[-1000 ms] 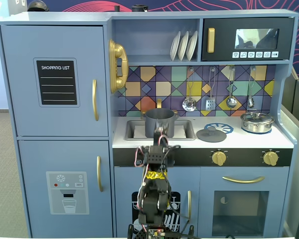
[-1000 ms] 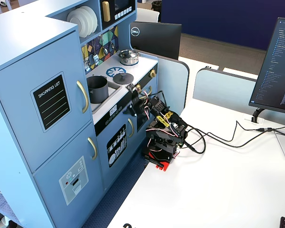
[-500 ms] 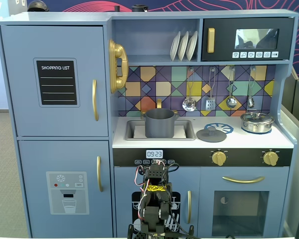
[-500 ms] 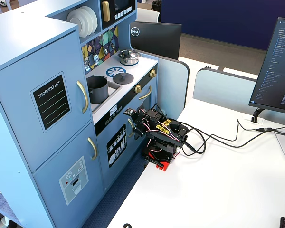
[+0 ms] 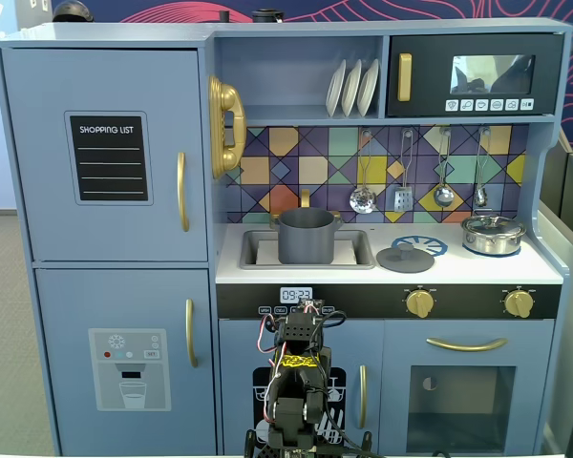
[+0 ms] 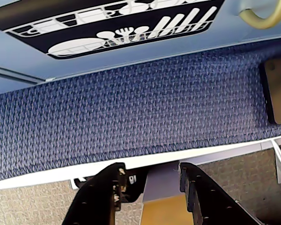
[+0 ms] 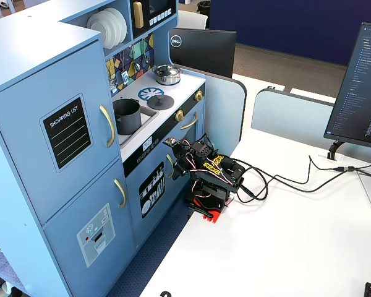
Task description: Take off the lid from the gray recipient and place it on the counter
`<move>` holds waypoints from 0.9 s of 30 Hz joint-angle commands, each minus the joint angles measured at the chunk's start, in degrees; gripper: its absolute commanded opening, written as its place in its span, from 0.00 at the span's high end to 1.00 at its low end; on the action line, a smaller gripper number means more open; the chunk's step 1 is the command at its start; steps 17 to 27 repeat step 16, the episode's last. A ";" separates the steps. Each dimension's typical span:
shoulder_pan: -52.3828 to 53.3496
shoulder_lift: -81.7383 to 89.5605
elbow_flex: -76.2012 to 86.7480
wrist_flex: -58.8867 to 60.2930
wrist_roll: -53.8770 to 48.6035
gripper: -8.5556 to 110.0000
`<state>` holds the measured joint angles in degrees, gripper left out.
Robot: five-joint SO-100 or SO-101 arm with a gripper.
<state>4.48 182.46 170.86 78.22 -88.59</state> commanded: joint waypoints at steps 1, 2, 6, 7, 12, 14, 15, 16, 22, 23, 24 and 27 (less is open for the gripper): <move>0.79 -0.35 1.14 9.40 2.02 0.87; 0.79 -0.35 1.14 9.40 2.02 0.87; 0.79 -0.35 1.14 9.40 2.02 0.86; 0.79 -0.35 1.14 9.40 2.02 0.86; 0.79 -0.35 1.14 9.40 2.02 0.86; 0.79 -0.35 1.14 9.40 2.02 0.86; 0.79 -0.35 1.14 9.40 2.02 0.86; 0.79 -0.35 1.14 9.40 2.02 0.86; 0.79 -0.35 1.14 9.40 2.02 0.86; 0.79 -0.35 1.14 9.40 2.02 0.86; 0.79 -0.35 1.14 9.40 2.02 0.86; 0.79 -0.35 1.14 9.40 2.02 0.86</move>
